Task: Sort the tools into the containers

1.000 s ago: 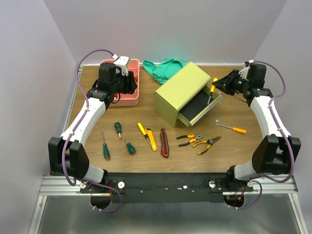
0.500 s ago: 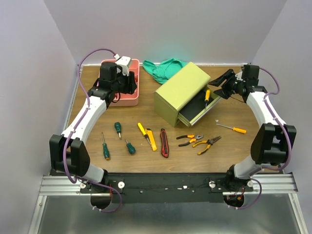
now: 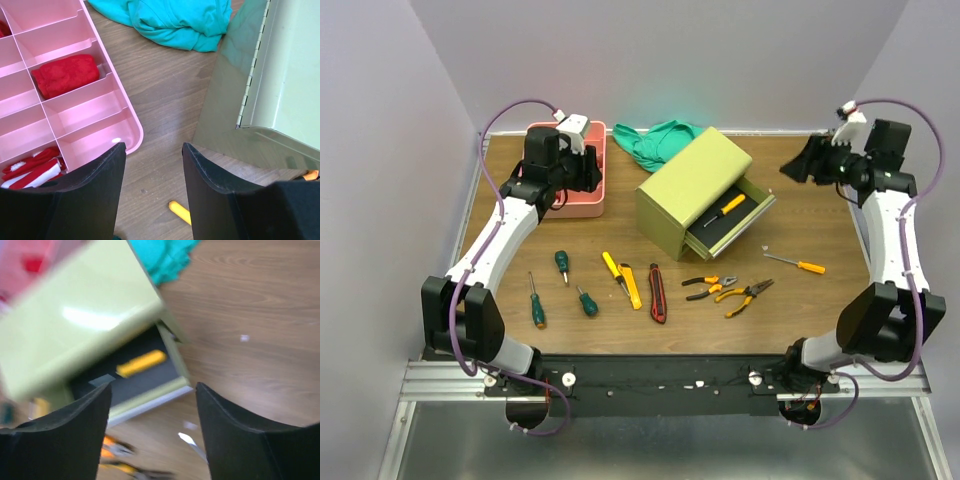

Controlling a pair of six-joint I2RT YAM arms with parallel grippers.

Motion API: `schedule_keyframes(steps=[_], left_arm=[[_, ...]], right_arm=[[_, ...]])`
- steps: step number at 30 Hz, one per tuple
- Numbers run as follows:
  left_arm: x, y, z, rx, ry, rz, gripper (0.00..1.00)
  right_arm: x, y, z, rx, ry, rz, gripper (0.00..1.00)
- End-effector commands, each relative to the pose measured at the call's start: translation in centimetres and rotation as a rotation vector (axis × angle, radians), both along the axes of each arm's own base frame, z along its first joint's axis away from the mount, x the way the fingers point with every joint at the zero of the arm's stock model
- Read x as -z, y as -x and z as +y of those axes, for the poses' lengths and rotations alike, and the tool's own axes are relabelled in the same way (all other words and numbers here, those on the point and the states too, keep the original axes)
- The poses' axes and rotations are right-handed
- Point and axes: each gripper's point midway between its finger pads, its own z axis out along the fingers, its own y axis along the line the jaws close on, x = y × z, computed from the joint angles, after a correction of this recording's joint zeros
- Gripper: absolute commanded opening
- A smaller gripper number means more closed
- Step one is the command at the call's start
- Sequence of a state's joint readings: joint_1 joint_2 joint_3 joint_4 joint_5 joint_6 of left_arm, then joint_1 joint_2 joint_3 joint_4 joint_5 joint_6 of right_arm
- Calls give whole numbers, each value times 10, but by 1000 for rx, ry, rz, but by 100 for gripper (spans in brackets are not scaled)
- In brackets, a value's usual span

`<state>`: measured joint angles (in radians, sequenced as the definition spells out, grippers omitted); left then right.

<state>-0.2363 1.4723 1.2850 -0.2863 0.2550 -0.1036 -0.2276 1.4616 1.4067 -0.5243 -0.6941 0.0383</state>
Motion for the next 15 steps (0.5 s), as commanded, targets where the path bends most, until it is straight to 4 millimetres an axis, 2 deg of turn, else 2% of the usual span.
schedule_keyframes(steps=[1,2,3,5,6,10,15], left_arm=[[-20,2,-1,20,19,-57,59],[-21,3,1,15,17,-63,59],[-16,4,4,8,14,-57,59],[-15,5,6,-2,7,-53,59],[-11,7,6,3,3,-45,59],[-3,13,7,12,0,-33,59],[10,15,7,9,-7,-4,59]], right_arm=[[76,46,-29,-434,459,-15,83],[88,50,-36,-549,570,-51,84],[113,69,-40,-621,583,43,84],[134,76,-51,-707,678,50,83],[139,71,-60,-708,736,40,83],[179,84,-82,-841,861,78,80],[207,82,-111,-909,987,123,78]])
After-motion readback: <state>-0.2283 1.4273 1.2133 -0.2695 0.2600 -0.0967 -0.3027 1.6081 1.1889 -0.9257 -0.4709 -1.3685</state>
